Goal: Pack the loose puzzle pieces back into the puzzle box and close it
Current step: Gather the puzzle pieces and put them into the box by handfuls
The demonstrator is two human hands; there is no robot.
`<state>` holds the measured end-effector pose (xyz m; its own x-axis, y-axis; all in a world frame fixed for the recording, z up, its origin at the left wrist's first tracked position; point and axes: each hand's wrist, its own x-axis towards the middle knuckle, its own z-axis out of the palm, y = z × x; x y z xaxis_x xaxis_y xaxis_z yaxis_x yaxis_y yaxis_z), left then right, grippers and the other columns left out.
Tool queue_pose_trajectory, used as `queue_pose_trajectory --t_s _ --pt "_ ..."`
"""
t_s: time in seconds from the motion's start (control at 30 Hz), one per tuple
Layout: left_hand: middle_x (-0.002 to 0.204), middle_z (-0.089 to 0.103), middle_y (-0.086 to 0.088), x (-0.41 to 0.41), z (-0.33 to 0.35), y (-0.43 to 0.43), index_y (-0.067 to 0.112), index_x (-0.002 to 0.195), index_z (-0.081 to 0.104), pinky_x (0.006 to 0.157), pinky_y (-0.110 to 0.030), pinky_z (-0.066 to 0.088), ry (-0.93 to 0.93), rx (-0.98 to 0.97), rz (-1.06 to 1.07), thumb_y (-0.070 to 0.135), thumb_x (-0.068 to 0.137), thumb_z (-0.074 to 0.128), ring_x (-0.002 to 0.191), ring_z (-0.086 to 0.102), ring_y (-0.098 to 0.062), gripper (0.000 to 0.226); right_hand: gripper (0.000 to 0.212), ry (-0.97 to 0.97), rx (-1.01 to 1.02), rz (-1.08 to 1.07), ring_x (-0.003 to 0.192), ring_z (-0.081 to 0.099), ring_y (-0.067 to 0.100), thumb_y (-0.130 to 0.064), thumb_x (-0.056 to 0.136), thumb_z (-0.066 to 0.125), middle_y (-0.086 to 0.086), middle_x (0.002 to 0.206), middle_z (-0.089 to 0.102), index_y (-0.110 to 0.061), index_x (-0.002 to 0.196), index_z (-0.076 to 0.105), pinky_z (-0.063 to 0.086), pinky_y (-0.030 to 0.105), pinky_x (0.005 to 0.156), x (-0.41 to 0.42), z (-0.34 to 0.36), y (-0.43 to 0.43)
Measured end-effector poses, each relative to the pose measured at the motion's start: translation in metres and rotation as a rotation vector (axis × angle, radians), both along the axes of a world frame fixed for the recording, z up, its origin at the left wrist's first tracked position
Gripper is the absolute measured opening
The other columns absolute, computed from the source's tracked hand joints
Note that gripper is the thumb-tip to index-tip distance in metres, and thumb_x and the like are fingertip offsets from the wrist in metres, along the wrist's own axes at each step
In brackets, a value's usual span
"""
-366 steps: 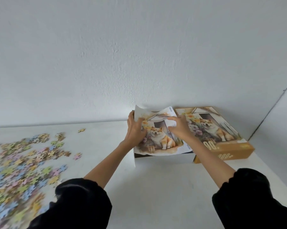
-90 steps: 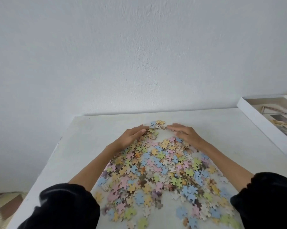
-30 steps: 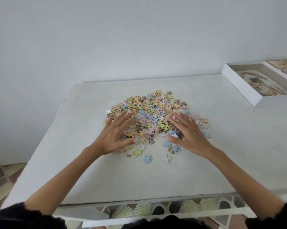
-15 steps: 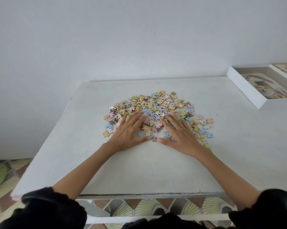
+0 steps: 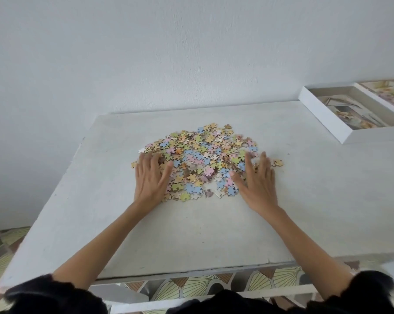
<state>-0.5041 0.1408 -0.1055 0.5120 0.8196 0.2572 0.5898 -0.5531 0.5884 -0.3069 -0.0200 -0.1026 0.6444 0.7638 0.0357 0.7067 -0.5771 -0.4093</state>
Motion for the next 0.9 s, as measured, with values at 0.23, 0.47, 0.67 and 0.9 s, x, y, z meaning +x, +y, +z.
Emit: queue_pose_trajectory --t_s 0.23,0.47,0.67,0.9 --pt "0.152 0.021 -0.004 0.017 0.007 0.003 0.016 0.14 0.028 0.117 -0.041 -0.003 -0.064 0.049 0.031 0.067 0.081 0.009 0.144 0.003 -0.017 0.08 0.067 0.035 0.13 -0.109 0.143 -0.009 0.029 -0.062 0.087 0.019 0.007 0.156 -0.007 -0.031 0.146 0.005 -0.009 0.046 0.112 0.015 0.006 0.017" --pt "0.156 0.007 -0.011 0.004 0.004 0.057 0.013 0.145 0.016 0.116 -0.049 -0.002 0.075 -0.061 0.151 0.067 0.086 0.009 0.145 -0.002 -0.023 0.081 0.068 0.142 -0.032 -0.07 0.143 -0.009 0.025 -0.059 0.09 0.013 0.004 0.156 -0.005 -0.025 0.147 -0.003 -0.005 0.043 0.115 0.08 0.009 0.013" --pt "0.152 0.021 -0.014 0.017 -0.002 0.058 0.008 0.145 0.016 0.117 -0.047 0.01 0.145 -0.037 0.024 0.054 0.093 0.017 0.141 0.018 -0.026 0.069 0.066 0.056 -0.09 0.125 0.142 -0.013 0.024 -0.055 0.092 0.014 0.005 0.155 -0.014 -0.024 0.145 -0.009 -0.009 0.038 0.113 0.05 0.003 0.023" --pt "0.148 0.032 -0.007 0.032 0.029 0.076 0.015 0.137 0.038 0.114 -0.048 0.001 0.073 0.023 -0.026 0.069 0.081 0.006 0.142 0.018 -0.023 0.084 0.059 0.149 0.124 0.26 0.144 0.001 0.017 -0.052 0.093 0.028 0.0 0.155 0.014 -0.028 0.145 0.016 -0.006 0.04 0.115 0.07 0.032 0.053"
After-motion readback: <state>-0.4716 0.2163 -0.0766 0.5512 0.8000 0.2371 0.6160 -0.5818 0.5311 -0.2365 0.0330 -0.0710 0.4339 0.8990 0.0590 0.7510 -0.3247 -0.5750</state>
